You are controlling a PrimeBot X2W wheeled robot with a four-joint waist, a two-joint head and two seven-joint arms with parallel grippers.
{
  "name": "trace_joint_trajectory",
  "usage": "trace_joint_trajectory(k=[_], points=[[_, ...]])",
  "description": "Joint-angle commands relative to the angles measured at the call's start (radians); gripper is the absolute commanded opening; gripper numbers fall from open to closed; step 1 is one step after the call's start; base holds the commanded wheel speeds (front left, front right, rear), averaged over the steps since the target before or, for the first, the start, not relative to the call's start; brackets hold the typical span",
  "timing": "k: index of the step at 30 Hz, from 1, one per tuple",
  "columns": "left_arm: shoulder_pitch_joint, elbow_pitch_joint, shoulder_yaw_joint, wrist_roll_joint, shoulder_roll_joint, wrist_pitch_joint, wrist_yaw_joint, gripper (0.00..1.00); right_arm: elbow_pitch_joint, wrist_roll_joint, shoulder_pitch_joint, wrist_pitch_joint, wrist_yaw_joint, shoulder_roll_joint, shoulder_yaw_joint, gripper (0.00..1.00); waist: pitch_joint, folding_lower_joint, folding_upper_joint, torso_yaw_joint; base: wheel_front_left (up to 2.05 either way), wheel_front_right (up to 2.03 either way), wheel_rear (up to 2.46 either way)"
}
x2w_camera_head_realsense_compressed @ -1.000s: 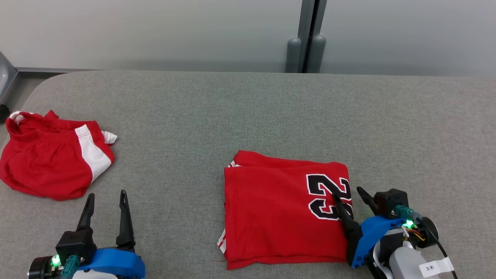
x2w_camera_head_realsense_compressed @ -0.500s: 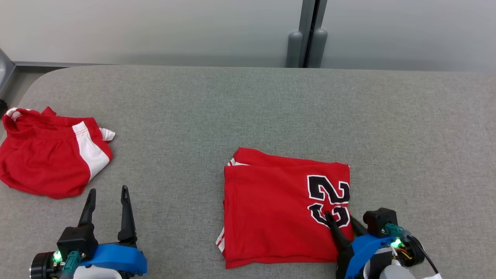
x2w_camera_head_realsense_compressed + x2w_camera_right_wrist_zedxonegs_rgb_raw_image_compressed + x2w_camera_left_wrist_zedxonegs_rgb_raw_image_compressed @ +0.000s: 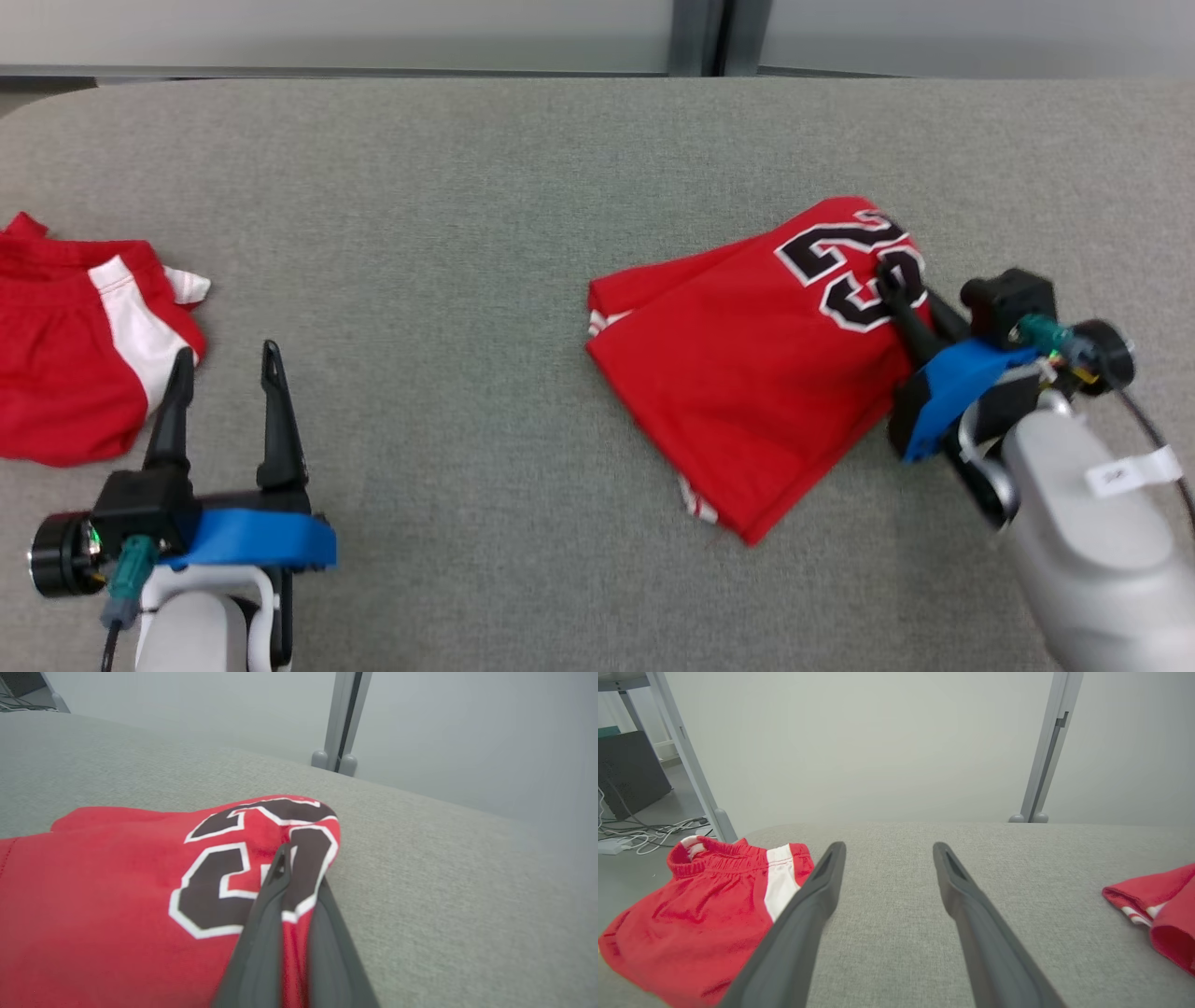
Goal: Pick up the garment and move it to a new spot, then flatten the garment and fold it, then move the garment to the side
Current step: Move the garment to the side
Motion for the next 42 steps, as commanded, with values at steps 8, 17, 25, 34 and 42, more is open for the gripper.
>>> trace_joint_trajectory(k=[8,17,25,34,42], points=[[-0.087,-0.139,0.023,0.023,0.036,-0.004,0.002,1.00,-0.012,0.029,-0.216,0.025,0.000,-0.213,-0.040,0.00,0.186,-0.0002,-0.0002,-0.103,0.00,0.00,0.00],[-0.118,-0.257,0.042,0.054,0.101,-0.005,0.002,1.00,0.043,0.059,-0.365,0.008,0.000,-0.337,-0.075,0.00,0.318,-0.0002,-0.0002,-0.229,0.00,0.00,0.00],[-0.114,-0.346,0.059,0.058,0.145,0.023,0.008,1.00,0.123,0.053,-0.493,-0.007,0.000,-0.365,-0.049,0.00,0.365,-0.0002,-0.0002,-0.292,0.00,0.00,0.00],[-0.091,-0.399,0.064,0.049,0.153,0.046,0.016,1.00,0.265,0.019,-0.603,0.013,0.000,-0.350,-0.011,0.50,0.388,-0.0002,-0.0002,-0.291,0.00,0.00,0.00],[-0.079,-0.345,0.046,0.030,0.127,0.022,0.026,1.00,0.354,-0.028,-0.626,-0.052,0.000,-0.357,-0.037,1.00,0.322,-0.0002,-0.0002,-0.254,0.00,0.00,0.00]])
